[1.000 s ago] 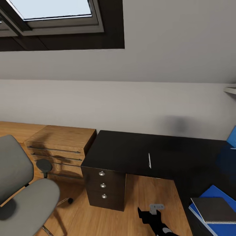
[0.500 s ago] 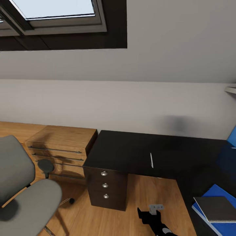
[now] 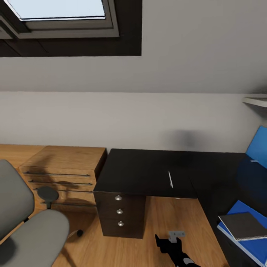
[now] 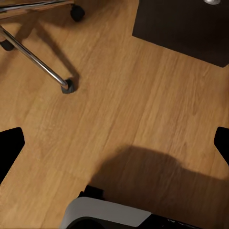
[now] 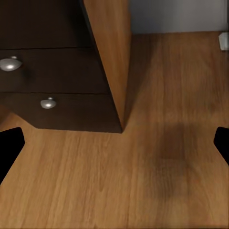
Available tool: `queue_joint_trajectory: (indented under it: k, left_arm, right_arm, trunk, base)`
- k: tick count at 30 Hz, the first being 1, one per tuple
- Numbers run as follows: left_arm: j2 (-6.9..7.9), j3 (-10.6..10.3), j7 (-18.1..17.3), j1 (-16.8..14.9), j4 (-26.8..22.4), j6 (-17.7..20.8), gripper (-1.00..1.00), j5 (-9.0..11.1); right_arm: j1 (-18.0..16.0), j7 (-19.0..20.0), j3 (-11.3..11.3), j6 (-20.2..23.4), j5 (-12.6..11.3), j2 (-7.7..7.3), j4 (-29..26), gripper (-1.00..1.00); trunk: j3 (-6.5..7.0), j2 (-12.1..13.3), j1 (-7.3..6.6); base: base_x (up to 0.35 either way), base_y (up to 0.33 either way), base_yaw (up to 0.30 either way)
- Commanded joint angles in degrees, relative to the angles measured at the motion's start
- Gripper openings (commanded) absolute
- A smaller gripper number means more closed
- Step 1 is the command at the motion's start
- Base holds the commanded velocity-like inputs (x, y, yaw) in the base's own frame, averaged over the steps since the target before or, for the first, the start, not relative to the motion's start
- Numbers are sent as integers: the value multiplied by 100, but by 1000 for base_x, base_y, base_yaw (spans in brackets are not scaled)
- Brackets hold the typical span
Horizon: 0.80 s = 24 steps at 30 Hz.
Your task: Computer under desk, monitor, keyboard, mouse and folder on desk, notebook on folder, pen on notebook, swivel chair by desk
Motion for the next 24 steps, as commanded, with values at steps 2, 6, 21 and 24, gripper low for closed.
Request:
queue_joint_trajectory:
  k: [2,6,21,24]
  left_arm:
    - [4,-39,47,2,-10,-11,100,20]
    - [4,-39,47,2,-9,-11,100,20]
    - [-5,-54,47,2,-1,-14,100,8]
    - [-5,-51,47,2,-1,-7,100,10]
  right_arm:
    - [-6,44,21,-23,-62,-2,17,100]
    - [-3,44,14,-28,-57,-21,21,100]
    - [20,44,14,-43,-62,-108,16,100]
    - [20,44,16,-43,-62,-102,15,100]
  trunk:
    - [-6,-5,1]
    - [-5,-5,1]
    - [14,35,-21]
    - [68,155,-87]
  base:
    - [0,65,-74]
    - [0,34,-39]
    - [0,4,-5]
    - [0,0,0]
